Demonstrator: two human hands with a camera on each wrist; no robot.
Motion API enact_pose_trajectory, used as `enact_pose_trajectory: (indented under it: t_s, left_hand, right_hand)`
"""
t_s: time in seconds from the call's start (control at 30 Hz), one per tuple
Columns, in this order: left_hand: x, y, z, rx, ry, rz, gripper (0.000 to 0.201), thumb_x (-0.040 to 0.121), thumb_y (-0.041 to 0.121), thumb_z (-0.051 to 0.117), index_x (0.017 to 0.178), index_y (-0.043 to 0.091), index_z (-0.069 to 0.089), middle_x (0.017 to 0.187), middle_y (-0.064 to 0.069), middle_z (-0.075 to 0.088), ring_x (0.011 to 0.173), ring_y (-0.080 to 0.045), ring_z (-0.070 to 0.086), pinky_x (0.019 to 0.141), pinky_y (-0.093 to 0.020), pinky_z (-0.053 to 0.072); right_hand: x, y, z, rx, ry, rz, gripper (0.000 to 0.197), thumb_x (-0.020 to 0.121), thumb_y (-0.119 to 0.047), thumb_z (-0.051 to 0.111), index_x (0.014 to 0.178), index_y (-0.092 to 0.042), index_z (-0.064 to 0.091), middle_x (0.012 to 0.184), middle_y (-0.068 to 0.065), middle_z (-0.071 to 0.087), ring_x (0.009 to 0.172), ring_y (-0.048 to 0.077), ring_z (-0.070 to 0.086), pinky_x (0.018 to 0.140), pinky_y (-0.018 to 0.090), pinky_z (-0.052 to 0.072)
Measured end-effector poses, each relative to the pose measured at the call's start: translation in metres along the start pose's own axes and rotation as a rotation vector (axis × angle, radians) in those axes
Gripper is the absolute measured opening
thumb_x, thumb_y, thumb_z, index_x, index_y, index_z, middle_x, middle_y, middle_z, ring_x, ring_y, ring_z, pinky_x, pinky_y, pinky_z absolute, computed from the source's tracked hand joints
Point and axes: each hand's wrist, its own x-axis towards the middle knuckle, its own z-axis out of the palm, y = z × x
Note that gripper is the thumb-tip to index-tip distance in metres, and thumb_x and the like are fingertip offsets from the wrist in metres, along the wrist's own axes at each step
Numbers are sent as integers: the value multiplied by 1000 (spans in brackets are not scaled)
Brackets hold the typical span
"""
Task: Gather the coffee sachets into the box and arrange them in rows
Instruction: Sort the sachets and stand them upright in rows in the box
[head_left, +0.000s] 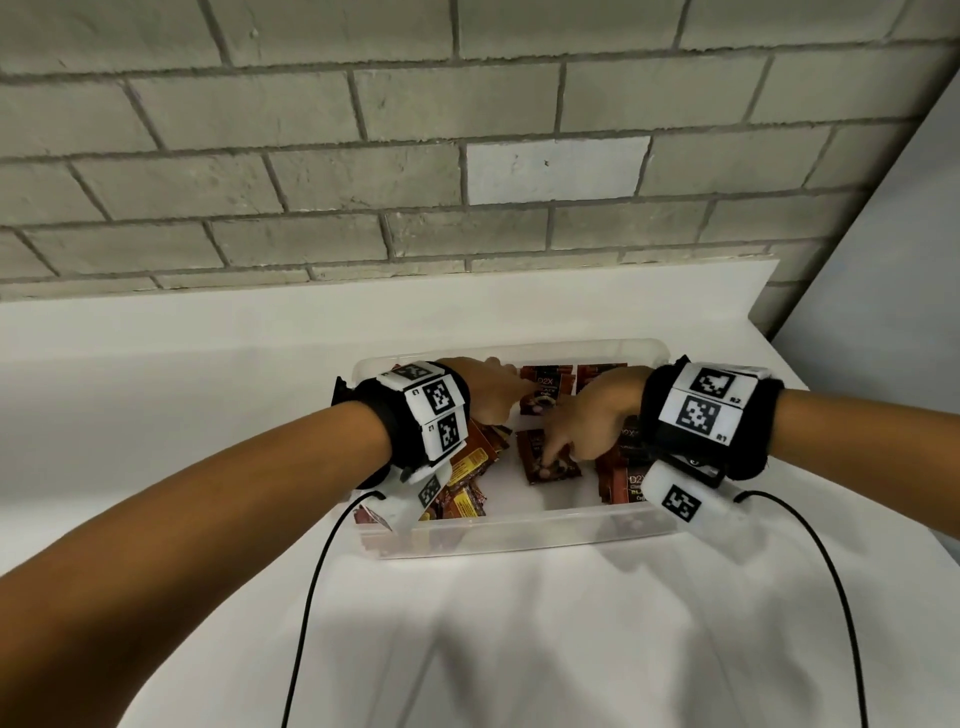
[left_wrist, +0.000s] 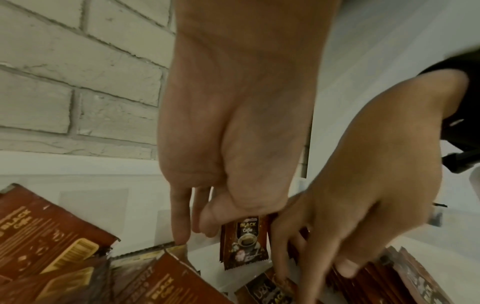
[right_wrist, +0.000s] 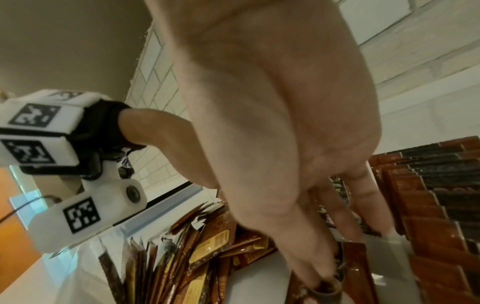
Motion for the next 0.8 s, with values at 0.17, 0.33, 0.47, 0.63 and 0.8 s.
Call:
enact_pose_trajectory:
  t_s: [0.17, 0.33, 0.47, 0.63, 0.8]
  left_hand:
    - [3, -4, 3, 6, 8, -17, 67, 91, 3, 41, 151, 21, 16, 144, -11, 31, 132, -28, 29, 82, -34, 35]
    - [1, -7, 0, -33, 4, -13, 73, 91, 1, 40, 152, 25, 7, 145, -11, 30, 134, -29, 26, 86, -38, 38]
    - [0, -10, 0, -76, 16, 16, 71, 90, 1, 40, 151, 25, 12, 139, -11, 35, 129, -28, 30, 84, -38, 39]
    - [1, -7, -1, -93, 16, 16, 55, 95, 10, 39, 148, 17, 24, 137, -14, 38, 128, -28, 33, 87, -36, 36]
    - [-1, -3, -3, -138, 4, 33, 53, 96, 11, 41, 147, 13, 27, 146, -13, 38, 128, -29, 42, 103, -38, 39]
  right_hand:
    - [-11, 2, -11, 46, 132, -8, 44, 96, -2, 34, 137, -14, 48, 143, 9, 40, 109, 16, 49, 64, 8, 36]
    - [1, -1, -16, 39, -27, -30, 40, 99, -15, 38, 136, -24, 51, 147, 1, 38, 133, 21, 35, 92, 25, 31]
    - [4, -2, -19, 11, -69, -36, 41, 100, -14, 36, 139, -21, 47, 151, 3, 33, 137, 22, 31, 102, 26, 29]
    - [10, 15, -19, 25, 42, 1, 42, 99, -5, 35, 140, -6, 41, 145, 13, 40, 115, 20, 47, 81, 7, 35]
    - [5, 33, -14, -45, 242, 85, 21, 90, -11, 55, 108, -6, 63, 100, 10, 59, 113, 30, 52, 93, 35, 38]
